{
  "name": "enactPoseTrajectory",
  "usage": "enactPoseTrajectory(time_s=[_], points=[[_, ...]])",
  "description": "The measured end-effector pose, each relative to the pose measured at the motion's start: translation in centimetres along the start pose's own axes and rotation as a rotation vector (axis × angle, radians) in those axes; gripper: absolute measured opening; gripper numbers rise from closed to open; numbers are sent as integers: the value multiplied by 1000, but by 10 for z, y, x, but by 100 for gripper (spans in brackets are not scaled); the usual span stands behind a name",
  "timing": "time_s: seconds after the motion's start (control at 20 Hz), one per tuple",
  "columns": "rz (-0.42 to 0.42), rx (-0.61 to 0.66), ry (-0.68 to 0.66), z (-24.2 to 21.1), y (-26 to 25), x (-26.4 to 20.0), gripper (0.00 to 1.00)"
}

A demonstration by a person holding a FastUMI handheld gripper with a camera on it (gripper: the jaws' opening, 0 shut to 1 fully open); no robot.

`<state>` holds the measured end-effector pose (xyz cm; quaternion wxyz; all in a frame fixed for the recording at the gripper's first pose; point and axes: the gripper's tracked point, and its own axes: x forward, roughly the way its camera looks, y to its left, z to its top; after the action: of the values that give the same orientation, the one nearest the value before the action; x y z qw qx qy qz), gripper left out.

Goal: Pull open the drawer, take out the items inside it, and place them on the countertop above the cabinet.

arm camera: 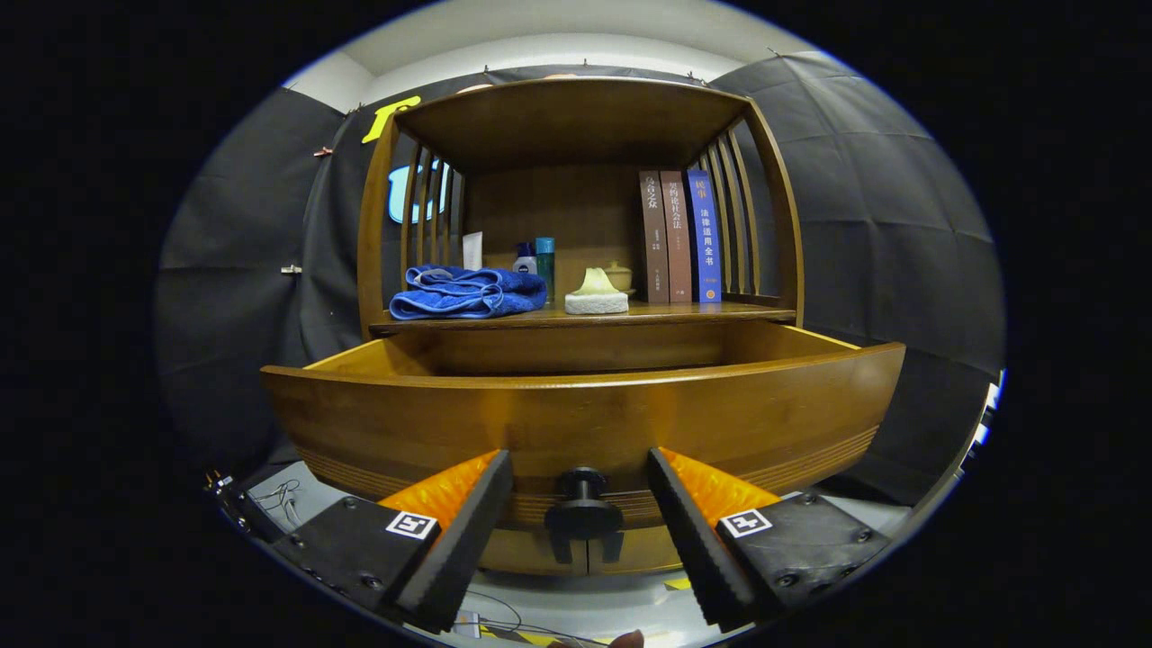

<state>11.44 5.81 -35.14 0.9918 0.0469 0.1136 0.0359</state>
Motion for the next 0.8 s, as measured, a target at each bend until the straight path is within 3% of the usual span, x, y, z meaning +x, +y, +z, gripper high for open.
enactPoseTrajectory(time_s=[0.8], points=[[-8,-34,-4,15,2,101,99]])
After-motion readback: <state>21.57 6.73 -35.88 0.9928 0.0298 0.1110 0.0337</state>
